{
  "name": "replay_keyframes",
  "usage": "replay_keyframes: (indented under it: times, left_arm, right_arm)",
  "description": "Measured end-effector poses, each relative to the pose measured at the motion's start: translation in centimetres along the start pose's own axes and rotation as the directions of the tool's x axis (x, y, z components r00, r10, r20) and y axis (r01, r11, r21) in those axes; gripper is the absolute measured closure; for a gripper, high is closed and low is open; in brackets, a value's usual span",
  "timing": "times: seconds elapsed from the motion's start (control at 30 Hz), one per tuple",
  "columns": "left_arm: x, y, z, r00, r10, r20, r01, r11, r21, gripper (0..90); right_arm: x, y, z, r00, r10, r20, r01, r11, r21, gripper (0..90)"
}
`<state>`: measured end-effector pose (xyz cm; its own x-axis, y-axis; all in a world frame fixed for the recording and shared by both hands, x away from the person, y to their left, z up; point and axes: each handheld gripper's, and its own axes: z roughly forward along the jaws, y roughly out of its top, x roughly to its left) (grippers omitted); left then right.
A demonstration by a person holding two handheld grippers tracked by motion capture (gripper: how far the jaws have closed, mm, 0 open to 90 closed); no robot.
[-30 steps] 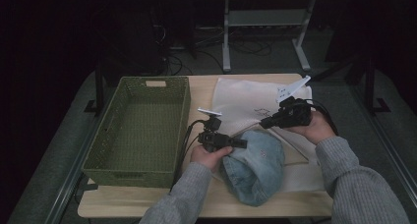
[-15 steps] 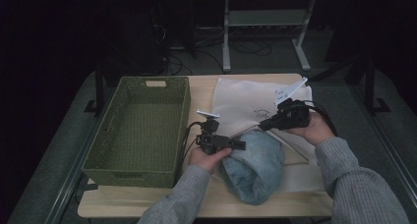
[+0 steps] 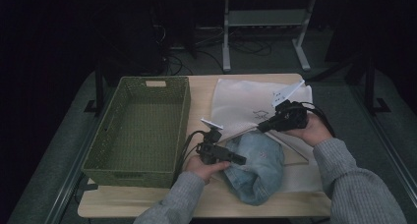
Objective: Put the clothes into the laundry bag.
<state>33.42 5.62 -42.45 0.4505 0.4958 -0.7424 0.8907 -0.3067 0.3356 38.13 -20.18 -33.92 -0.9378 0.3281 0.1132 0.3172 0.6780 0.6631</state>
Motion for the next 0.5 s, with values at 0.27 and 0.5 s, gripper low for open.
replay_keyframes:
  times: [0.27, 0.5]
  left_arm:
    - [0.2, -0.1, 1.6, 0.9986, 0.008, 0.052, -0.001, 0.9919, -0.127, 82.7]
    - [0.1, 0.7, 0.8, 0.9982, -0.028, 0.053, 0.043, 0.9527, -0.301, 82.9]
  right_arm:
    - [0.1, -0.4, 0.0, 1.0, 0.001, -0.006, -0.001, 1.0, -0.005, 87.8]
    - [0.5, -0.4, -0.5, 1.0, -0.006, -0.006, 0.006, 1.0, -0.011, 87.8]
